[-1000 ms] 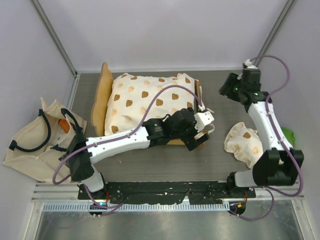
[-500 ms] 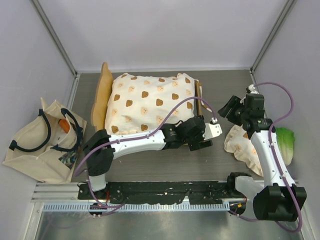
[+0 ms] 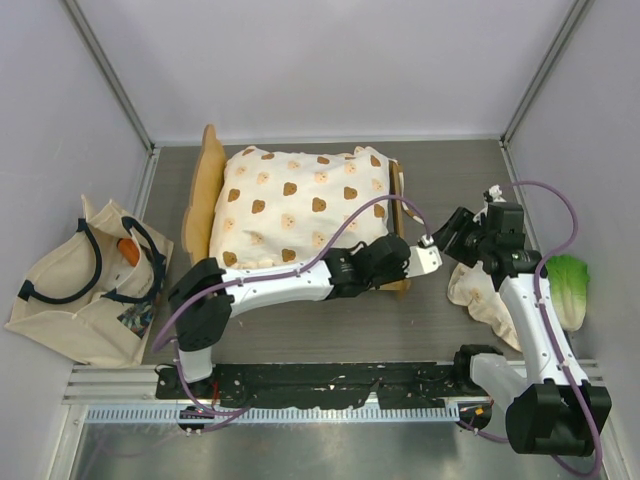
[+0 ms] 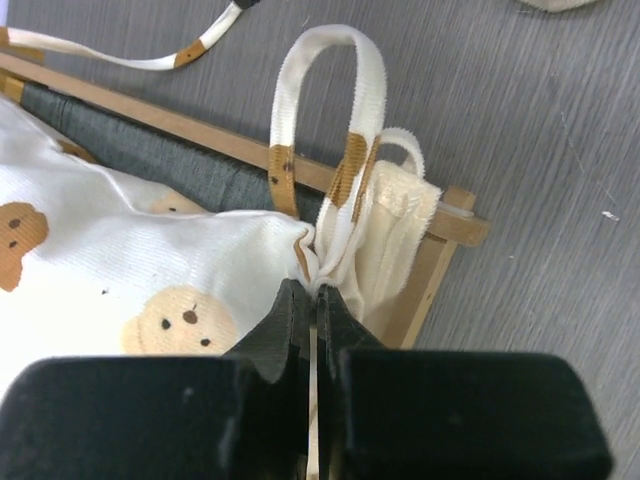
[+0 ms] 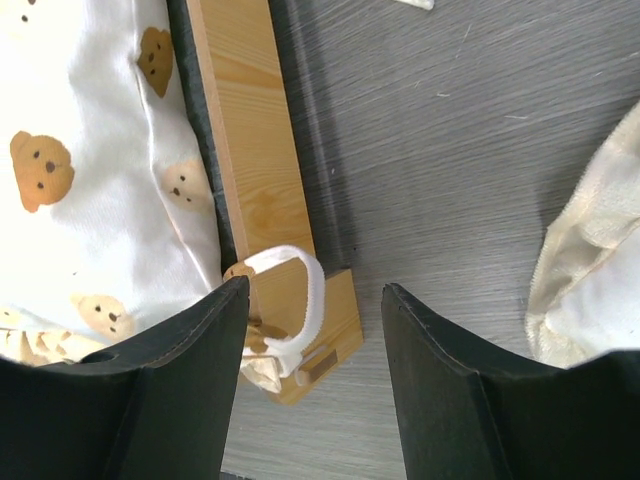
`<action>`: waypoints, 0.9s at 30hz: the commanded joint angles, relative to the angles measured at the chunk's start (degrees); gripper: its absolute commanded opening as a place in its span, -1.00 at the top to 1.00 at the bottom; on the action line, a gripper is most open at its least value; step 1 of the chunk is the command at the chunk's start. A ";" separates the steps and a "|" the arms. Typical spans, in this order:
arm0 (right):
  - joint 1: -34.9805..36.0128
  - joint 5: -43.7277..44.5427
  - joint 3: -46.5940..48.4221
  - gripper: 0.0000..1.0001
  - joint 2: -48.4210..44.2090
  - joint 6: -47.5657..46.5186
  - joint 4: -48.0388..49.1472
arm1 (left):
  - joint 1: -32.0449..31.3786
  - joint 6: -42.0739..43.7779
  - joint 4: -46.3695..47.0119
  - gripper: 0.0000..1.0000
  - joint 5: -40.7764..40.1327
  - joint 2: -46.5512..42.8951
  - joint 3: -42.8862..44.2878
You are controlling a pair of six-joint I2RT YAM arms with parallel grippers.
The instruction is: Set up the pet bed
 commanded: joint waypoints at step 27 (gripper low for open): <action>-0.01 -5.32 -2.71 -0.20 -1.69 -0.32 -0.42 | 2.64 -10.02 1.58 0.77 -6.01 -0.73 -0.28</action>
